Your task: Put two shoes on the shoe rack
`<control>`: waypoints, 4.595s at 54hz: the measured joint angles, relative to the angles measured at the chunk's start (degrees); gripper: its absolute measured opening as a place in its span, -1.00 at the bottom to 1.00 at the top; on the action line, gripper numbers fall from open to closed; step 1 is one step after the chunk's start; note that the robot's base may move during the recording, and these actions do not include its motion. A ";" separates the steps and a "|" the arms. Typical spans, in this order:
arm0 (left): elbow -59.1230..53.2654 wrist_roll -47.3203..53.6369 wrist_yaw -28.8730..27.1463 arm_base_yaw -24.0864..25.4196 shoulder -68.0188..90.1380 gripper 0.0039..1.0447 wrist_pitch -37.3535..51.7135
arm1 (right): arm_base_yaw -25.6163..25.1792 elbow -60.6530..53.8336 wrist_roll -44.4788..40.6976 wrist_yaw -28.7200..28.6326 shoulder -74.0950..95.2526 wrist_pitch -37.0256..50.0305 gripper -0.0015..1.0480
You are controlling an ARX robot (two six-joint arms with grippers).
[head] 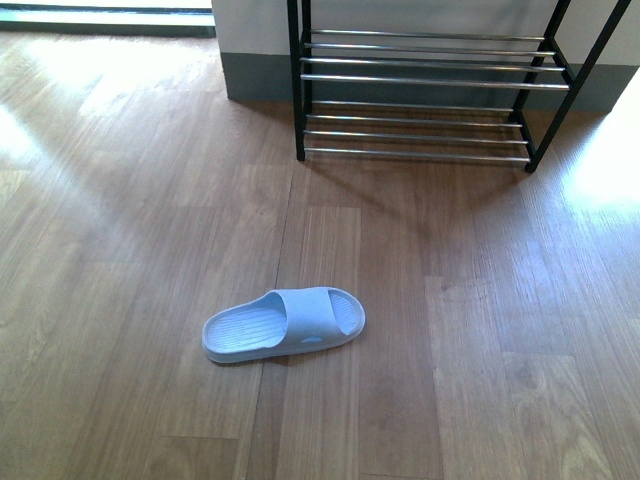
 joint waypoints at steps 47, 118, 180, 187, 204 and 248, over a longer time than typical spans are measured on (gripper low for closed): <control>34.45 30.99 8.85 -5.53 114.90 0.83 31.67 | 0.00 -0.02 0.00 0.00 -0.04 0.00 -0.96; 84.46 36.59 22.34 -19.30 166.99 0.72 19.80 | 0.00 -0.02 0.00 0.00 -0.04 0.00 -0.96; 66.55 18.51 5.73 -16.59 146.40 -0.97 39.06 | 0.00 -0.02 0.00 0.00 -0.04 0.00 -0.96; 55.76 15.78 0.35 -14.86 133.37 -0.97 42.14 | 0.00 -0.02 0.00 0.00 -0.04 0.00 -0.96; 39.04 12.96 -8.94 -13.68 111.67 -0.97 43.08 | 0.00 -0.02 -0.02 0.00 -0.04 0.00 -0.96; 19.04 7.78 -23.63 -19.23 66.34 -0.97 27.30 | 0.00 -0.02 0.00 0.00 -0.04 0.00 -0.96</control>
